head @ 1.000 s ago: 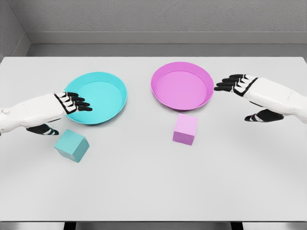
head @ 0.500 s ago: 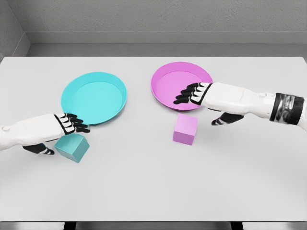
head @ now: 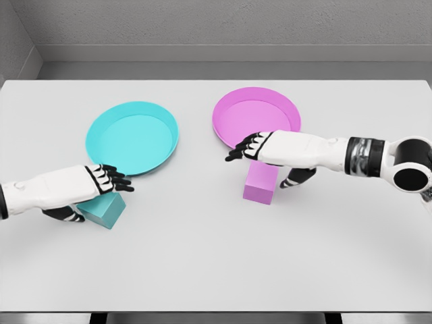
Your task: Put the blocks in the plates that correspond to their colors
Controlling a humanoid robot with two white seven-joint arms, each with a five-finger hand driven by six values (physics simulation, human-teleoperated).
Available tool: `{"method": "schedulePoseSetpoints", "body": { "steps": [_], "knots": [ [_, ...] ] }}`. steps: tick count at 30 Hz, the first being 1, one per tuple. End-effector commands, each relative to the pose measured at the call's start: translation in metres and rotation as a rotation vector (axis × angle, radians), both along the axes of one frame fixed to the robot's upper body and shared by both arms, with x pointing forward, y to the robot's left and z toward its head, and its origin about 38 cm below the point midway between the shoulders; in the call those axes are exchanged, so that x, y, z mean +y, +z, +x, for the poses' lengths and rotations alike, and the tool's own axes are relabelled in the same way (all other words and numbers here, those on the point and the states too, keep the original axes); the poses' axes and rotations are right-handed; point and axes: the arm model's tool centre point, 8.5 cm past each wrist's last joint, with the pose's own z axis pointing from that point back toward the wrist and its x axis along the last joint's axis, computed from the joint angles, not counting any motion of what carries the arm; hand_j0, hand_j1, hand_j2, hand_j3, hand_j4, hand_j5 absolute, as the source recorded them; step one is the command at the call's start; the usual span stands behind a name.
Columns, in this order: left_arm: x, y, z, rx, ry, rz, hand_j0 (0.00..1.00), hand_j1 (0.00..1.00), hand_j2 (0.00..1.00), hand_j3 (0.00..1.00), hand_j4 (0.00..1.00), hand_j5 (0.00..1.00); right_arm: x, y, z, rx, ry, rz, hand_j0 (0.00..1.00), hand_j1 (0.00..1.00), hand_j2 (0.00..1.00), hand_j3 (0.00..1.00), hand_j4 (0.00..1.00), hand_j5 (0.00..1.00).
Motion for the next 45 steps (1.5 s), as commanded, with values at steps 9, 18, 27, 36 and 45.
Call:
{"method": "schedulePoseSetpoints", "body": {
  "steps": [9, 18, 27, 36, 45],
  "knots": [
    [0.003, -0.006, -0.001, 0.011, 0.005, 0.017, 0.94, 0.94, 0.94, 0.94, 0.94, 0.94, -0.002, -0.009, 0.006, 0.084, -0.032, -0.139, 1.00, 1.00, 1.00, 1.00, 1.00, 1.00],
    [0.003, -0.007, -0.001, 0.013, 0.003, 0.019, 0.64, 0.64, 0.64, 0.64, 0.64, 0.64, 0.017, -0.014, 0.004, 0.055, 0.026, -0.186, 1.00, 1.00, 1.00, 1.00, 1.00, 1.00],
    [0.002, -0.006, 0.000, 0.008, 0.002, 0.019, 0.52, 0.52, 0.52, 0.52, 0.52, 0.52, 0.009, -0.029, 0.013, 0.084, -0.006, -0.225, 1.00, 1.00, 1.00, 1.00, 1.00, 1.00],
    [0.003, 0.007, 0.006, -0.023, 0.007, 0.004, 0.51, 0.51, 0.51, 0.51, 0.51, 0.51, 0.010, -0.031, 0.014, 0.085, -0.001, -0.230, 0.59, 0.59, 0.59, 0.59, 0.59, 0.59],
    [0.013, 0.041, 0.023, -0.120, 0.050, -0.020, 0.51, 0.51, 0.51, 0.51, 0.51, 0.51, 0.013, -0.027, 0.014, 0.072, 0.008, -0.227, 0.53, 0.53, 0.53, 0.53, 0.53, 0.53]
  ]
}}
